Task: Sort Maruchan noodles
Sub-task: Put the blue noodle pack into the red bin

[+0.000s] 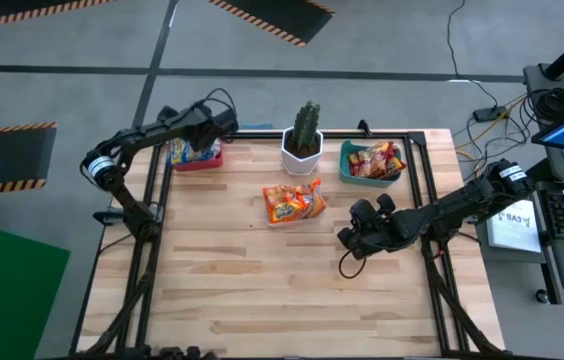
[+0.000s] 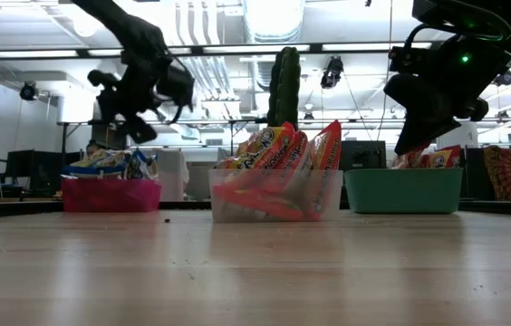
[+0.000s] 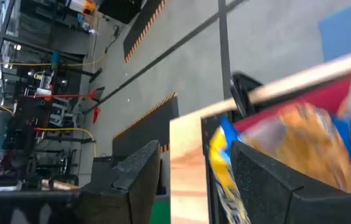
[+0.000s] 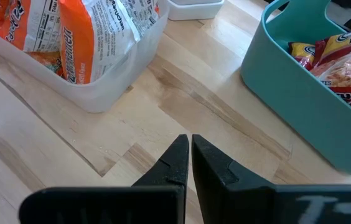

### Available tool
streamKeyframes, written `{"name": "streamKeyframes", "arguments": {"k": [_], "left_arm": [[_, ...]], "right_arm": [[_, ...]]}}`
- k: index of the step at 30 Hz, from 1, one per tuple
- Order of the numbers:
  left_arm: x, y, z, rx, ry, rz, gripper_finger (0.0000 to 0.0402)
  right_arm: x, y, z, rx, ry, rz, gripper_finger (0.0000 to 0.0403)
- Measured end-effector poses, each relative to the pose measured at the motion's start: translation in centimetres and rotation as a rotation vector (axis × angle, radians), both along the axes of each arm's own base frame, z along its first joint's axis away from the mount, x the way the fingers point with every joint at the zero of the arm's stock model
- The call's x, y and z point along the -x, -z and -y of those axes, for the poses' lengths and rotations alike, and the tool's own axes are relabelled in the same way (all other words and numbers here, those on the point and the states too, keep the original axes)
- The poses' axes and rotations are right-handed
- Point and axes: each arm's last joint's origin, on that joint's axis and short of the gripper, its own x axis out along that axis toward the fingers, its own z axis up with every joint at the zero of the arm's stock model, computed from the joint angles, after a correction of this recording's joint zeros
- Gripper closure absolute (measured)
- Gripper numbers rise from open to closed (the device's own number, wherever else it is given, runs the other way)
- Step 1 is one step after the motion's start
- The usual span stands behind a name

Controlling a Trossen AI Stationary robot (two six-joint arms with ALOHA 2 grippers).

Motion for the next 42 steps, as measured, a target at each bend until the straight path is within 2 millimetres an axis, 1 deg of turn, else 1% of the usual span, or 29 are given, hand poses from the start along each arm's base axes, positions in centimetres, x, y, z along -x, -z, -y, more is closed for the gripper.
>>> {"name": "streamKeyframes", "arguments": {"k": [3,5,9,12,15,17,24,27,30,36,39,42], "left_arm": [[0.5,1.8,0.7,0.003,-0.015,-0.012,0.0226],[0.8,3.0,0.9,0.000,-0.022,-0.017,0.0228],[1.0,4.8,0.2,-0.029,-0.005,0.011,0.0232],[0.8,5.5,-0.5,-0.027,0.009,0.094,0.0233],[0.6,5.6,-1.0,-0.022,0.019,0.156,0.0233],[0.7,5.5,-1.2,-0.017,0.018,0.164,0.0233],[1.2,4.2,-0.5,0.066,-0.011,0.073,0.0233],[1.5,3.8,-0.3,0.066,-0.044,0.084,0.0233],[1.5,4.4,0.0,0.098,-0.059,0.124,0.0233],[1.9,7.0,0.3,0.096,-0.053,0.152,0.0233],[2.1,7.1,0.5,0.124,-0.045,0.123,0.0233],[2.3,6.2,0.8,0.152,-0.044,0.093,0.0233]], "right_arm": [[0.0,0.0,0.0,0.000,0.001,0.000,0.0394],[0.0,0.0,0.0,-0.001,0.001,0.002,0.0394],[-0.1,0.0,0.0,-0.003,0.002,0.008,0.0394],[-0.1,0.0,0.0,-0.003,0.002,0.009,0.0394],[-0.1,0.0,0.0,-0.003,0.002,0.008,0.0394],[-0.1,0.0,0.0,-0.003,0.001,0.008,0.0394],[-0.1,0.0,0.0,-0.002,0.000,0.006,0.0394],[-0.1,0.0,0.0,-0.001,0.000,0.006,0.0394],[-0.1,0.0,0.0,-0.001,0.000,0.006,0.0394],[-0.1,0.0,0.0,-0.002,0.000,0.005,0.0394],[-0.1,0.0,0.0,-0.001,0.000,0.005,0.0394],[-0.1,0.0,0.0,-0.002,0.000,0.005,0.0394]]}}
